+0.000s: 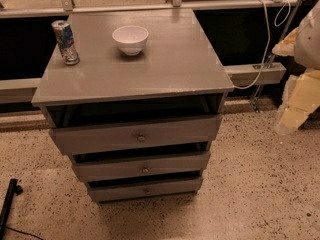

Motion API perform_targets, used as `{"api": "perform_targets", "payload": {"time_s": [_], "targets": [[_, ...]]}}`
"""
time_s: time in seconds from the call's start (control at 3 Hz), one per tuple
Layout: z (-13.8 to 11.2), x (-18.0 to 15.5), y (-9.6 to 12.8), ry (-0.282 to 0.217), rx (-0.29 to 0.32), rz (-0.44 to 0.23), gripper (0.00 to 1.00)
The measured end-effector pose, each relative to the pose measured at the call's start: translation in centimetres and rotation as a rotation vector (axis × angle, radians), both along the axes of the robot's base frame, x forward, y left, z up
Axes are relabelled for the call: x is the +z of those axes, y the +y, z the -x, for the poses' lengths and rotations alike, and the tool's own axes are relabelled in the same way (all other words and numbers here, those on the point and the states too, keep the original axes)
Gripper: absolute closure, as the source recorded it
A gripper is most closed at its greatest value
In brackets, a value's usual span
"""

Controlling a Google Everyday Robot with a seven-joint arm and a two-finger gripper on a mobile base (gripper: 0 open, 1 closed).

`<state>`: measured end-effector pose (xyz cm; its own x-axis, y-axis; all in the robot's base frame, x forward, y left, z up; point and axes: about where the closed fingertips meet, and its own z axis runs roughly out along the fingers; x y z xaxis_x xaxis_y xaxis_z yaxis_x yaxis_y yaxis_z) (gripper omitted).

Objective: Open top drawer

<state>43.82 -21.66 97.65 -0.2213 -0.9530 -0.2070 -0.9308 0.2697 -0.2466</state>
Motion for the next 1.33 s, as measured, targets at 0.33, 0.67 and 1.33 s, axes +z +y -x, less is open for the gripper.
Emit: {"api": "perform_targets", "payload": {"time_s": [0.33, 0.67, 1.33], "targets": [[0.0, 0.0, 0.0, 0.000, 0.000, 0.000, 0.00], [-0.6, -0.4, 0.5, -0.005, 0.014, -0.012, 0.00], [-4.5, -9.3, 6.1, -0.058, 0.152, 0.078, 0.00]]}}
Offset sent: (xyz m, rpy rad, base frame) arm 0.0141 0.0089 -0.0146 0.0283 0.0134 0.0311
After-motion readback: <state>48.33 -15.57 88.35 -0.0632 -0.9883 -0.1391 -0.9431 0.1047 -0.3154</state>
